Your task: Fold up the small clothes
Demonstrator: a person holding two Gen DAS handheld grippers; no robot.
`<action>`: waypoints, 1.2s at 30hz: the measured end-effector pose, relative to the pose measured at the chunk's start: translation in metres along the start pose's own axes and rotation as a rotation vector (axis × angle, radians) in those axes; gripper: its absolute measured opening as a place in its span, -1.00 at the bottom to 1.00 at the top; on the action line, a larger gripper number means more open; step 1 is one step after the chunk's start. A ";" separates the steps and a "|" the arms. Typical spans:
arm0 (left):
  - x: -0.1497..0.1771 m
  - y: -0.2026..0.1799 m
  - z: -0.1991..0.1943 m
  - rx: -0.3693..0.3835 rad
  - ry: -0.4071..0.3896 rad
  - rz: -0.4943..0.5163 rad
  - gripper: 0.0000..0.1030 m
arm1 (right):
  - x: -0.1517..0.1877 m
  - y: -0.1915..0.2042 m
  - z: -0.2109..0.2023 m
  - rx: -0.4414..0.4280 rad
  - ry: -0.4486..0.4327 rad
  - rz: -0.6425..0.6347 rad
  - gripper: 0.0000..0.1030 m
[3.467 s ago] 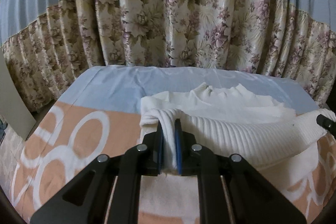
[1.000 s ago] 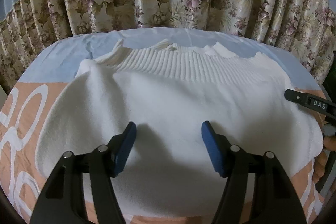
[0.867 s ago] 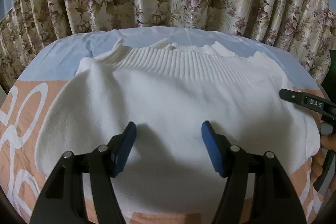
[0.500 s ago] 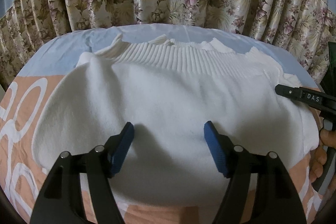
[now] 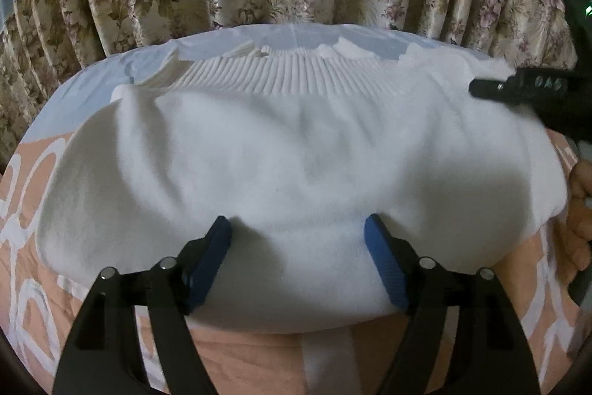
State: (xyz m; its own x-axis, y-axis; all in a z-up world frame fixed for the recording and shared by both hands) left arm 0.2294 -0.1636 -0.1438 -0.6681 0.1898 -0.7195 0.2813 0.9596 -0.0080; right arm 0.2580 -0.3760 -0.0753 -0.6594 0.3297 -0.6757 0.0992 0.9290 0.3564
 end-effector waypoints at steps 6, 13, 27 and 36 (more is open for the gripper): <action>0.000 0.003 0.000 0.010 0.011 -0.009 0.52 | -0.023 0.030 -0.013 -0.059 -0.019 -0.008 -0.63; -0.004 0.015 -0.011 0.059 -0.001 -0.060 0.52 | -0.038 0.060 -0.016 -0.115 -0.023 0.006 -0.64; -0.024 0.090 -0.031 0.005 -0.058 -0.138 0.52 | -0.042 0.141 -0.001 -0.181 -0.008 -0.007 -0.64; -0.036 0.180 -0.045 -0.074 -0.081 -0.201 0.52 | -0.036 0.226 0.054 -0.237 0.072 0.005 -0.64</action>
State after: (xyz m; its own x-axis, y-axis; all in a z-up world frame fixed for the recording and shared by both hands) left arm 0.2732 0.0119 -0.0875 -0.6475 -0.0207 -0.7618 0.0954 0.9896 -0.1079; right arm 0.3448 -0.1686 -0.0049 -0.7115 0.3133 -0.6290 -0.0692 0.8595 0.5064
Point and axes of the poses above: each gripper's, at about its wrist camera, not at the fingertips, and z roughly the way its jaws point, y to its left, x to its underside, the point moved 2 cm from there along z, roughly the way its jaws point, and after that the axes turned 6 degrees about -y, right-handed, at the moved point
